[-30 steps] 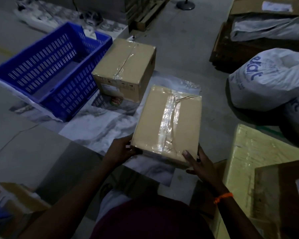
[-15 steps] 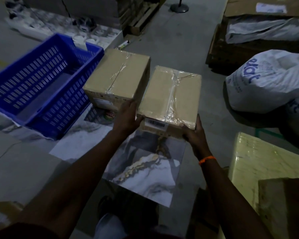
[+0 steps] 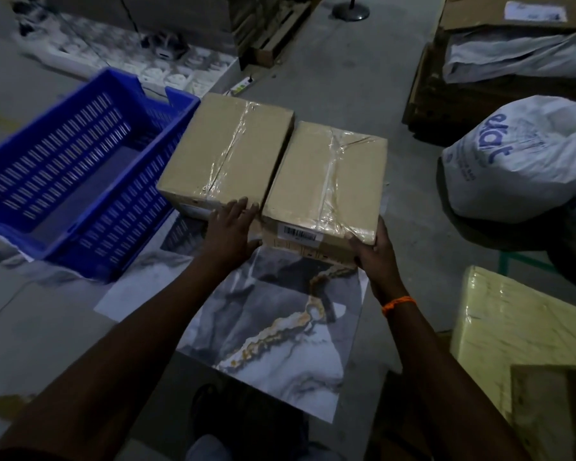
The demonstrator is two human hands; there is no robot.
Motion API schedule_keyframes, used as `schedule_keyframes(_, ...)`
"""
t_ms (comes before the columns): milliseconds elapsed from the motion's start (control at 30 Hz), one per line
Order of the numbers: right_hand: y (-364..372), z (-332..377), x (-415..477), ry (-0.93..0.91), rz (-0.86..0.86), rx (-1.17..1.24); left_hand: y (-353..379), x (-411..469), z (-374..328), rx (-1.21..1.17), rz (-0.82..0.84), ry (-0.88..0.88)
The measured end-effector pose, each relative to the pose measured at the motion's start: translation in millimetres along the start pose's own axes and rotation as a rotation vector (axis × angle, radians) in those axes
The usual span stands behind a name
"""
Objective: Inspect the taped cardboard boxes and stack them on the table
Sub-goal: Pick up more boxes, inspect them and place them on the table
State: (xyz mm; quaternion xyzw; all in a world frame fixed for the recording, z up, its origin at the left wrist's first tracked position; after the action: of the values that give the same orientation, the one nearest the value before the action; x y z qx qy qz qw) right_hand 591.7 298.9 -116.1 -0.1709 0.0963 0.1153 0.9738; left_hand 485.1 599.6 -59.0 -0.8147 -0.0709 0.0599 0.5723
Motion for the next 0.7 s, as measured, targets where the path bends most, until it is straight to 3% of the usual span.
schedule_keyframes(300, 19.3, 27.0, -28.4, -0.066, 0.008, -0.069, -26.9, 8.9, 25.1, -0.208, 0.002, 0.014)
schedule_keyframes(700, 33.8, 33.4, -67.9, -0.088, -0.029, -0.091, -40.1, 7.1, 30.0, -0.3, -0.089, 0.019)
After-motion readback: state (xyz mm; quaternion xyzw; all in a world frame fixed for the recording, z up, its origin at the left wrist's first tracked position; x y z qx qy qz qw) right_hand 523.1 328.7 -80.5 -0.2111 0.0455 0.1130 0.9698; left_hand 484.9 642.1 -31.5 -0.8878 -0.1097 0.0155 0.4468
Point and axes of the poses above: each hand's wrist, its own x-axis towards the middle knuckle, its own y-axis out of the palm, z = x × y, the point moved 6 cm from there along x, towards the middle knuckle, and after that the axes turned 10 degrees about -x, right-handed, at the moved point
